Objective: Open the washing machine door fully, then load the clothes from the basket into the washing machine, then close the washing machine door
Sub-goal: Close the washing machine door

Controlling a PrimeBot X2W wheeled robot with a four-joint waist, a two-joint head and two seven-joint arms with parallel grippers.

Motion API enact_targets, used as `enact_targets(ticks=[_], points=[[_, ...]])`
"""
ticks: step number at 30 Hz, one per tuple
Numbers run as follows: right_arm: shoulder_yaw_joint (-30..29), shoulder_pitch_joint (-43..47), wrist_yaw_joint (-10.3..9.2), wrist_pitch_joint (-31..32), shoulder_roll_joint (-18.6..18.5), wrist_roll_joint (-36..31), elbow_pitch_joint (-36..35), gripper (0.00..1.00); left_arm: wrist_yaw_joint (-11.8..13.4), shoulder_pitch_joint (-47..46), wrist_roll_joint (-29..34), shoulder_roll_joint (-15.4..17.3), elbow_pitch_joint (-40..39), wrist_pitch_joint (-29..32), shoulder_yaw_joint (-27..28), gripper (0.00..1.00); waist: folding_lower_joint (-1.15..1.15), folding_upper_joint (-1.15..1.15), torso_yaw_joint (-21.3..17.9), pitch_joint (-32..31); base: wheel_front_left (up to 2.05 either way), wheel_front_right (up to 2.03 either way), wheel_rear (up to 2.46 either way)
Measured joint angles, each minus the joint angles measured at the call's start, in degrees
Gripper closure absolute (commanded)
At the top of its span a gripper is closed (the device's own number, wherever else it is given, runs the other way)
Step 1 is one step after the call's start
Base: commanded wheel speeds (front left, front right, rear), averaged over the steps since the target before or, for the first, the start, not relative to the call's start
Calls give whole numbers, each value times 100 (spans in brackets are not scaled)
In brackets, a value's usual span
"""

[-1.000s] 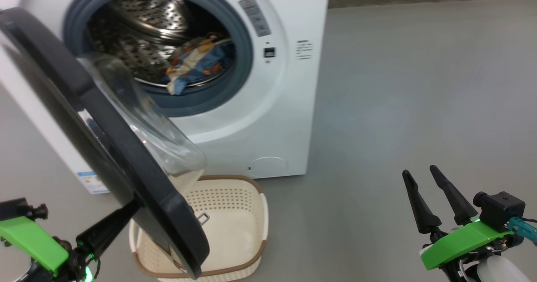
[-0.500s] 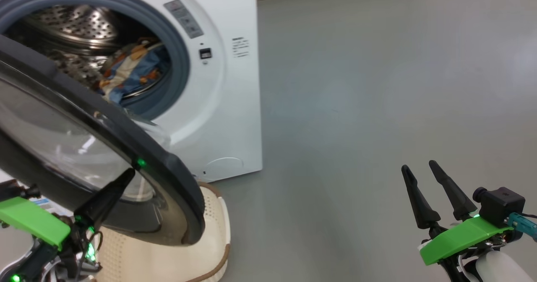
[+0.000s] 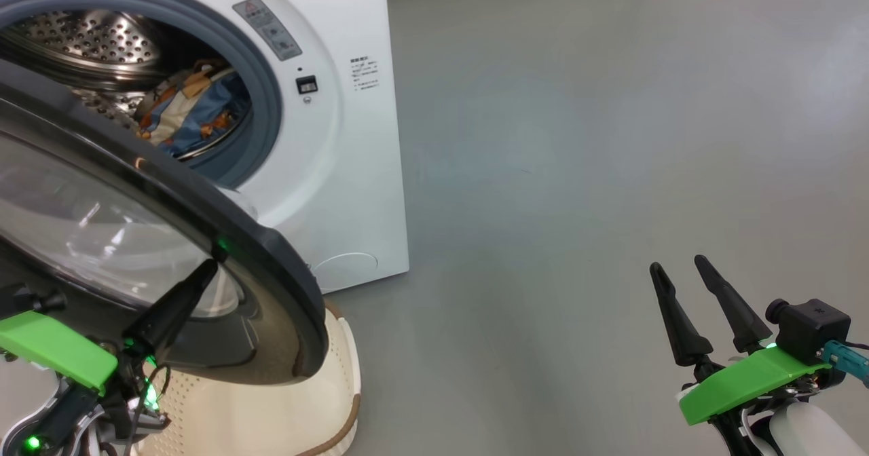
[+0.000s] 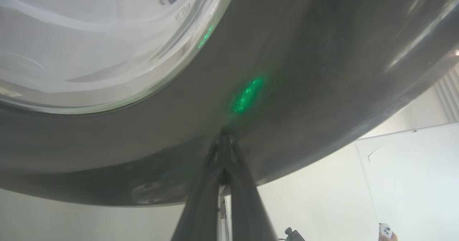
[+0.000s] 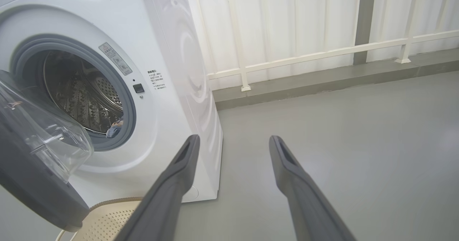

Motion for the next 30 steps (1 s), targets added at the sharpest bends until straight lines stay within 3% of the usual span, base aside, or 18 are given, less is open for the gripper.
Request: enact_targets(ticks=[5, 7, 8, 9, 14, 20, 25, 30], points=[[-31, 1, 0, 0, 21, 0, -1, 0, 1, -1, 14, 5, -1, -1, -10, 100, 0, 0, 136, -6, 0, 0, 0], [-46, 2, 0, 0, 24, -1, -2, 0, 1, -1, 68, 25, -4, -58, 21, 52, 0, 0, 197, -10, 0, 0, 0], [-57, 3, 0, 0, 25, -1, -2, 0, 0, -1, 90, 47, -12, -94, 45, 7, 0, 0, 230, -12, 0, 0, 0], [-65, 4, 0, 0, 25, -1, -2, 0, -8, 1, 105, 78, -16, -109, 74, 0, 0, 0, 265, -16, 0, 0, 0], [-113, 7, 0, 0, 44, -2, -9, 0, -69, 34, 319, 220, -59, -280, 212, 0, 0, 0, 447, -42, 0, 0, 0], [-188, 9, 0, 0, 41, -2, -44, 0, -533, 324, 1168, 470, -249, -1006, 264, 0, 0, 0, 664, -59, 0, 0, 0], [-188, 8, 0, 0, 38, -3, -64, 0, -764, 657, 1973, 476, -345, -1978, 119, 0, 0, 0, 793, -59, 0, 0, 0], [-188, 9, 0, 0, 27, -7, -67, 0, -815, 915, 2921, 588, -390, -3231, -299, 0, 0, 0, 885, -94, 0, 0, 0]])
